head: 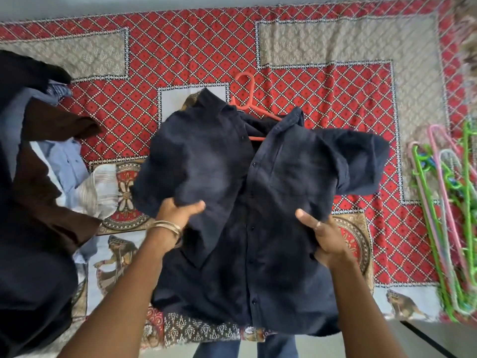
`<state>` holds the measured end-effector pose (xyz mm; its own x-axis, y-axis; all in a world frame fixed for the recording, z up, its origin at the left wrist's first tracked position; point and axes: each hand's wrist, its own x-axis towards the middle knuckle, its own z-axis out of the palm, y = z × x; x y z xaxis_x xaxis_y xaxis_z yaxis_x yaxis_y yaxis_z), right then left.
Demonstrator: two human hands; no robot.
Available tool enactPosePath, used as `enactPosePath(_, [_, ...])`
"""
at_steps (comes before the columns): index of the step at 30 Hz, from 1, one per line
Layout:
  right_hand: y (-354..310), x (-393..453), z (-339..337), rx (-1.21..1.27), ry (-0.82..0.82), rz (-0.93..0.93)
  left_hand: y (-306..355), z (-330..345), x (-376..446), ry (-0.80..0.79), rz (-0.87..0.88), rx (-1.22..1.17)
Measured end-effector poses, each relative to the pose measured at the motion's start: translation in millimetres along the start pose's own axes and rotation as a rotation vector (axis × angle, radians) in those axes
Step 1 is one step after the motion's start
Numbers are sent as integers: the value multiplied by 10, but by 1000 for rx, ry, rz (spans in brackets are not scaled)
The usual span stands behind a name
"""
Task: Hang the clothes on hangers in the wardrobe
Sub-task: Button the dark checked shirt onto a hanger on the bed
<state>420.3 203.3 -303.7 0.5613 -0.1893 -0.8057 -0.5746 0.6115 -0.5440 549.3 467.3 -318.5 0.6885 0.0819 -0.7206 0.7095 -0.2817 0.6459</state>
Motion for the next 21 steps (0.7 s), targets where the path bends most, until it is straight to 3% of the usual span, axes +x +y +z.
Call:
enactPosePath(2, [36, -84, -124, 80, 13, 64, 31, -191, 19, 11, -57, -416])
enactPosePath(4, [92, -187, -235, 40, 57, 157, -20, -368, -14, -7, -191, -484])
enactPosePath(7, [316, -330, -279, -298, 157, 393, -408, -643, -38, -6, -391, 29])
enactPosePath(9, [538, -340, -381, -588, 294, 414, -1208, -890, 322, 93, -456, 459])
enactPosePath(11, [663, -306, -427, -917, 411, 432, -1583, -934, 462, 219, -396, 706])
enactPosePath(13, [665, -295, -344, -1227, 549, 443, -1271, -750, 104, 368, -333, 793])
enactPosePath(15, [535, -293, -143, -1416, 811, 290, -705, -392, -372, 559, -277, 850])
enactPosePath(17, [385, -243, 72, -1409, 972, -96, -518, -129, -518, 694, -114, 881])
enactPosePath(19, [279, -108, 300, -1274, 796, -416, -547, 3, -489, 694, 77, 1008])
enactPosePath(21, [151, 70, 491, -1066, 543, -469, -470, 170, -392, 629, 360, 1077])
